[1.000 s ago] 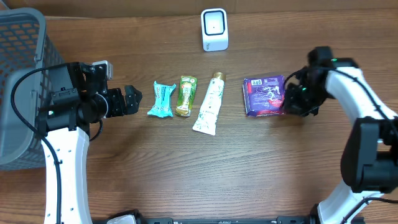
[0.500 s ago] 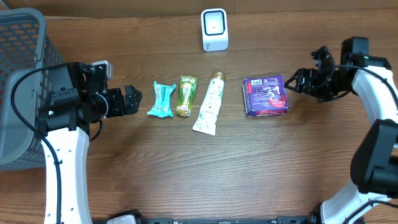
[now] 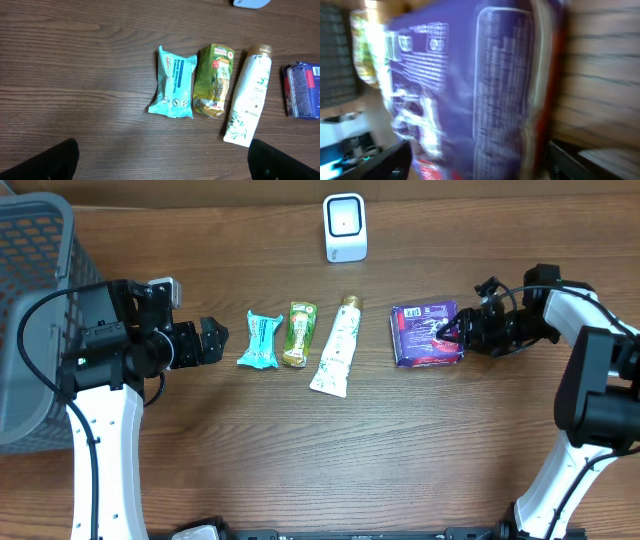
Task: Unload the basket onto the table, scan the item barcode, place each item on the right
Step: 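Lift the purple packet with the right gripper and reorient it, then carry the purple packet toward the white scanner with the right gripper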
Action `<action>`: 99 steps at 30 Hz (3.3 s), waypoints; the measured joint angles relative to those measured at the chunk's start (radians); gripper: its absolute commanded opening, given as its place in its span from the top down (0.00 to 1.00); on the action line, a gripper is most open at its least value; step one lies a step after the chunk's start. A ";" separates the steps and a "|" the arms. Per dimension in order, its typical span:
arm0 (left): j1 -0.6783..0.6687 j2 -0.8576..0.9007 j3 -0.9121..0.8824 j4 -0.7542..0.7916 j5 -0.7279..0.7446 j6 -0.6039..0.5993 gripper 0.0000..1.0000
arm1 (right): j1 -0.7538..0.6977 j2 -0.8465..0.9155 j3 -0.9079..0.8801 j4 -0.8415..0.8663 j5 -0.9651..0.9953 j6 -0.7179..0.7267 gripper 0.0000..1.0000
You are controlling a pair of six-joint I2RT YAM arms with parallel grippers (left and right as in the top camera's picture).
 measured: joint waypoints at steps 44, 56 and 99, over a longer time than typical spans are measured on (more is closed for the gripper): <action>0.000 0.000 0.000 0.000 0.000 0.000 0.01 | 0.362 -0.729 0.024 -0.003 0.248 0.238 0.96; 0.000 0.000 0.000 0.000 0.000 0.000 0.00 | 0.393 -0.787 0.024 0.004 0.314 0.269 0.96; 0.000 0.000 0.000 0.000 0.000 0.000 0.00 | 0.760 0.193 0.450 1.106 1.936 -0.705 0.96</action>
